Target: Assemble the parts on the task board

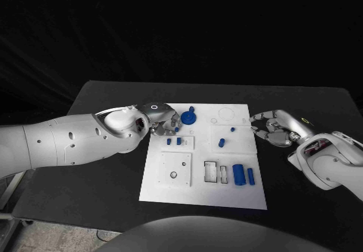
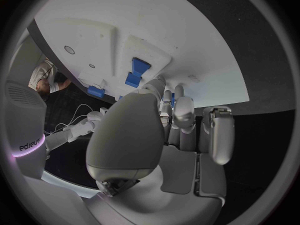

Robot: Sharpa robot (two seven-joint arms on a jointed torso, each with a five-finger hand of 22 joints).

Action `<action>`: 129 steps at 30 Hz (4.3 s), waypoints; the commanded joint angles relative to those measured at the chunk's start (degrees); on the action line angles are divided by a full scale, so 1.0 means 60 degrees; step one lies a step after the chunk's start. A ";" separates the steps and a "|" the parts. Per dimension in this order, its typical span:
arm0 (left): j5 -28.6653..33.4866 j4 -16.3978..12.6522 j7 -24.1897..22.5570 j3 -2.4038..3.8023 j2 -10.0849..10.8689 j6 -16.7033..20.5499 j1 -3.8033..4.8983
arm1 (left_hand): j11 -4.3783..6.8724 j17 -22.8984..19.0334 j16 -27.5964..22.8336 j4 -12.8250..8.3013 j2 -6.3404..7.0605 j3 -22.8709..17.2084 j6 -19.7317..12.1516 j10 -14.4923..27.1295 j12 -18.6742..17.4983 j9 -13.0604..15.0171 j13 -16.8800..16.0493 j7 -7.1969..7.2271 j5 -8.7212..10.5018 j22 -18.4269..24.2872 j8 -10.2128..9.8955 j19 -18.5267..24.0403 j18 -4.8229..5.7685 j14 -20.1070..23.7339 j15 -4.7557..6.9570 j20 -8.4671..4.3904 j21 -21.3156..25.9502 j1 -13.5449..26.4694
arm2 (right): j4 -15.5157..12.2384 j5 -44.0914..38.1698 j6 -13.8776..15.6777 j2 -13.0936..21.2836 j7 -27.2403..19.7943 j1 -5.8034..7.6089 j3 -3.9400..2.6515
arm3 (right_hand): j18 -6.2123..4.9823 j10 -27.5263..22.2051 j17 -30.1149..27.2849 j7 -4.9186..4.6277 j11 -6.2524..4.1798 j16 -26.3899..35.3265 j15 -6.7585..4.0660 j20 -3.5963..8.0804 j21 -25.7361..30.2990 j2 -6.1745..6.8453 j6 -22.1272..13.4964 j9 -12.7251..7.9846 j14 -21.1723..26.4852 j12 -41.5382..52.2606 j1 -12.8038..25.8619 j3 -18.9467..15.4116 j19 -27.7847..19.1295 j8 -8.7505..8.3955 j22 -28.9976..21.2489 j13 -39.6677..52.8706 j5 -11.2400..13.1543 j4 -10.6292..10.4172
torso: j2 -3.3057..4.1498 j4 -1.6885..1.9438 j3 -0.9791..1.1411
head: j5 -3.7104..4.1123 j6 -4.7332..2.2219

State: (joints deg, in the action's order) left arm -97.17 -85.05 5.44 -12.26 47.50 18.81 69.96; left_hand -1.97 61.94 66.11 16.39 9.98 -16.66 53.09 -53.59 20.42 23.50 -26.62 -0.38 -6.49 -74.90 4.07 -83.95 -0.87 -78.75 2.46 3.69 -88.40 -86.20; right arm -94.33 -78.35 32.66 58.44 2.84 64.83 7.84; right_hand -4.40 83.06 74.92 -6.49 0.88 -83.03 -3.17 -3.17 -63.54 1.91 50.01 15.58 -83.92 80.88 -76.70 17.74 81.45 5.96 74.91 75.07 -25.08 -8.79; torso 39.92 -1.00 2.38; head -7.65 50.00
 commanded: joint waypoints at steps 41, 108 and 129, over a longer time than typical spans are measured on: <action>0.9812 0.0020 -0.6503 0.0009 0.0837 0.2838 0.0051 | -0.0363 -0.4591 -0.5285 0.0091 -0.0421 0.4203 0.0128 0.2988 0.2387 -0.0245 -0.0859 -0.0785 -0.0188 0.1488 0.0547 0.7825 -0.1199 0.6581 -0.1363 0.1150 1.1209 0.2304 | -0.0784 0.0015 -0.1042 0.0289 0.0293 0.0967 0.0001 | -0.0342 -0.3010 0.0917 -0.0006 0.0027 0.1220 0.0057 -0.0025 0.1623 0.0419 0.0462 0.0030 -0.0488 -0.8675 0.0119 0.0461 -0.0338 0.0145 0.0925 -0.4793 0.1145 -0.0061 | -0.0003 0.0003 -0.0033 | 0.0117 0.0000; 1.4362 -0.0737 -0.7046 -0.0031 0.1009 -0.0286 0.0003 | -0.0623 -0.9800 -0.8628 0.0054 -0.2097 0.4093 -0.1590 0.6469 0.1532 -0.2623 0.3820 -0.1123 -0.1443 0.6334 0.0135 0.9582 -0.1335 0.9784 -0.2188 0.2170 1.3945 0.2121 | 0.0727 -0.3319 -0.2378 -0.1642 0.0929 0.0647 -0.0006 | -0.0580 -0.4942 0.0260 0.0016 0.0783 0.2438 0.0532 -0.0429 0.3654 0.0869 0.1444 -0.0293 0.0086 -1.1774 -0.0512 0.0762 -0.1055 -0.0183 0.0685 -0.9263 0.2525 0.0863 | 0.0080 0.0084 -0.0022 | 0.0348 0.0000; 1.4362 -0.0614 -0.6969 -0.0033 0.0887 -0.0376 0.0001 | -0.0656 -0.9779 -0.8432 0.0053 -0.2181 0.4179 -0.1617 0.6465 0.1645 -0.2678 0.3839 -0.1127 -0.1573 0.6406 0.0130 0.9390 -0.1333 0.9557 -0.2269 0.2161 1.3882 0.1953 | 0.0981 -0.3292 -0.2332 -0.1860 0.0736 0.0454 -0.0006 | -0.0604 -0.4481 0.0235 0.0198 0.0710 0.2466 0.0590 -0.0500 0.3820 0.0672 0.1964 -0.0004 0.0137 -1.1239 -0.0670 0.0559 -0.1065 0.0088 0.0679 -0.9266 0.2287 0.1017 | 0.0090 0.0096 -0.0031 | 0.0321 0.0000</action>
State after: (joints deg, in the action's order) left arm -11.20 -88.72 -36.22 -12.48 52.98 17.82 69.95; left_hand -5.44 3.18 15.14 16.79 -2.93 8.11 43.31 -14.74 29.93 7.48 -3.67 -6.95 -15.81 -36.52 4.62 -27.16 -9.35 -21.05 -11.25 16.67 -4.88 -73.95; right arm -88.57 -97.90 19.04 47.39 7.99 67.75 7.74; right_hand -7.07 55.86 74.94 -5.26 5.18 -68.50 -0.01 -5.94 -40.87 6.33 61.49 15.51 -83.19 13.23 -80.68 21.27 75.20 6.20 74.94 19.43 -11.11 -2.86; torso 40.46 -0.43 2.20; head -5.75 50.00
